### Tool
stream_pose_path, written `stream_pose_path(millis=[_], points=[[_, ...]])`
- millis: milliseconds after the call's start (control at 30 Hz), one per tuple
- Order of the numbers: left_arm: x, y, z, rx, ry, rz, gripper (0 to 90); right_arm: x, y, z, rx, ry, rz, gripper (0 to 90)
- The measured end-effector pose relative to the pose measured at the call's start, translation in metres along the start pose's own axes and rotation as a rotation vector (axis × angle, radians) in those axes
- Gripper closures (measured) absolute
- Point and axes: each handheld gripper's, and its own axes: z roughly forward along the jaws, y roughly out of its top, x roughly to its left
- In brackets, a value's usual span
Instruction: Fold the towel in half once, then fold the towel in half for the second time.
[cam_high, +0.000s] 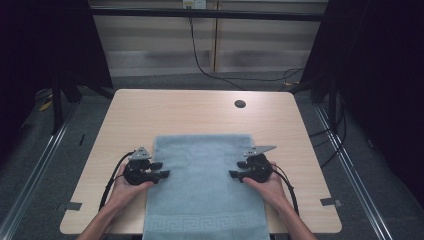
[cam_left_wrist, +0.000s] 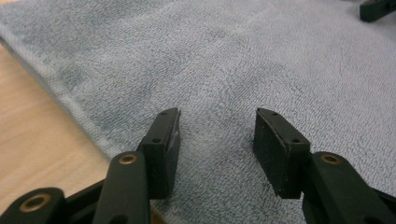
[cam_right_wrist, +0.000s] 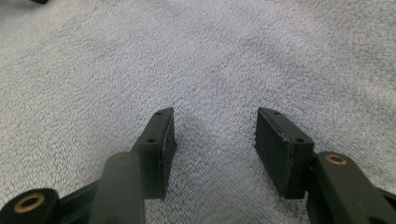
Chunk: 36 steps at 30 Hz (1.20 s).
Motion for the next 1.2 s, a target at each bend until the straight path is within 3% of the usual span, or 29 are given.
stream_pose_path(millis=[67,300,533,567,667,833,867,900,967,1067,1100,1200], points=[[-0.001,-0.003,-0.001,-0.007,-0.010,-0.008,52.3,0.004,-0.007,-0.005,-0.010,0.013,0.009,48.4],[-0.014,-0.014,-0.010,-0.002,-0.042,0.018,52.3,0.017,-0.024,-0.017,-0.025,0.037,0.003,48.4],[-0.029,-0.025,-0.025,0.036,-0.075,0.017,53.6,0.031,-0.027,-0.026,0.037,0.051,-0.027,48.4],[-0.031,-0.026,-0.027,0.043,-0.082,0.025,53.3,0.034,-0.029,-0.028,0.035,0.078,-0.013,48.4],[-0.032,-0.024,-0.030,0.042,-0.086,0.026,52.0,0.036,-0.029,-0.030,0.034,0.085,-0.020,48.4],[-0.024,-0.014,-0.035,0.003,-0.085,0.004,49.4,0.020,-0.013,-0.043,-0.033,0.038,-0.014,48.4],[-0.021,-0.011,-0.036,-0.007,-0.085,0.002,49.0,0.005,-0.007,-0.049,-0.066,0.003,0.002,48.5],[-0.017,-0.008,-0.037,-0.019,-0.079,0.001,49.0,0.005,-0.007,-0.049,-0.066,0.003,0.002,48.5],[-0.008,-0.001,-0.038,-0.029,-0.052,-0.014,47.4,-0.012,-0.001,-0.053,-0.095,-0.030,0.032,48.4],[0.002,0.009,-0.041,-0.064,-0.030,-0.037,46.7,-0.027,0.005,-0.055,-0.125,-0.062,0.064,46.8],[0.007,0.014,-0.041,-0.090,-0.007,-0.039,46.1,-0.033,0.009,-0.055,-0.138,-0.069,0.067,46.8],[0.019,0.022,-0.039,-0.101,0.032,-0.066,45.9,-0.042,0.015,-0.053,-0.145,-0.086,0.064,47.5]])
